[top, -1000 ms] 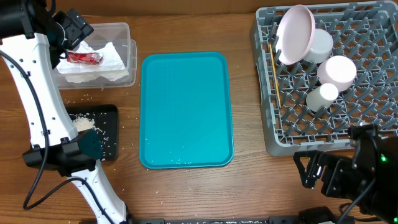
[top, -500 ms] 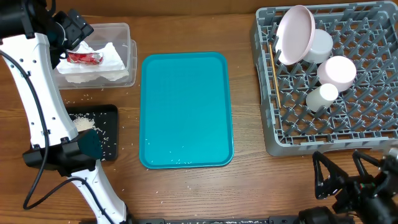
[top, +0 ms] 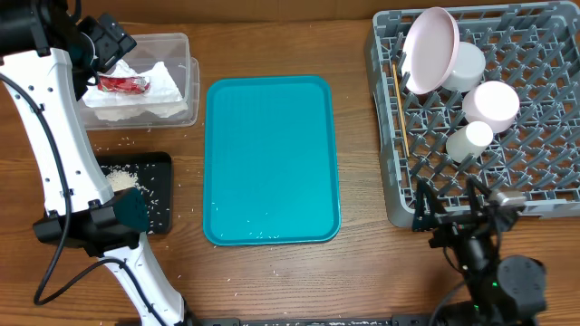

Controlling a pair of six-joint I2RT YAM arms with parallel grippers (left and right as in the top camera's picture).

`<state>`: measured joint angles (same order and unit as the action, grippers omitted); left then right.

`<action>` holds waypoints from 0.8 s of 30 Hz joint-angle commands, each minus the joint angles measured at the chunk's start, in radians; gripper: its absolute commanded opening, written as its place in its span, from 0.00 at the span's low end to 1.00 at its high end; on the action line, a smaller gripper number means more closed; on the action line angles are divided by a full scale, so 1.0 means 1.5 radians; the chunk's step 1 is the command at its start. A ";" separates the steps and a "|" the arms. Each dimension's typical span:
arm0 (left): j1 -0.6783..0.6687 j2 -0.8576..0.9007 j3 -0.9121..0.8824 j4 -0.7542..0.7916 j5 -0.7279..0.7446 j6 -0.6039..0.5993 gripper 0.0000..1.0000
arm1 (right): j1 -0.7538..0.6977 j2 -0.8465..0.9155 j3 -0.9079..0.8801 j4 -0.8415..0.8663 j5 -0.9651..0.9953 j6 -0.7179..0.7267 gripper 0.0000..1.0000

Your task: Sort waste into correct bins and load items into the dishwasher

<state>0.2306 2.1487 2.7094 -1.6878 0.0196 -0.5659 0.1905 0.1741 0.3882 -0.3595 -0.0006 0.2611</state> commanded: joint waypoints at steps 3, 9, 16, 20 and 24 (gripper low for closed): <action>-0.001 -0.007 0.000 -0.001 0.002 0.009 1.00 | -0.013 -0.056 -0.112 0.135 -0.018 -0.002 1.00; -0.001 -0.007 0.000 -0.001 0.002 0.008 1.00 | -0.047 -0.115 -0.192 0.209 -0.018 -0.002 1.00; -0.001 -0.007 0.000 -0.001 0.002 0.009 1.00 | -0.104 -0.114 -0.244 0.280 -0.018 -0.003 1.00; -0.001 -0.007 0.000 -0.001 0.002 0.009 1.00 | -0.129 -0.114 -0.253 0.284 -0.026 -0.019 1.00; -0.001 -0.007 0.000 -0.001 0.002 0.008 1.00 | -0.144 -0.114 -0.253 0.243 -0.031 -0.062 1.00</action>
<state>0.2306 2.1487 2.7094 -1.6875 0.0193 -0.5659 -0.0097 0.0132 0.0185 0.0334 -0.0338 0.2218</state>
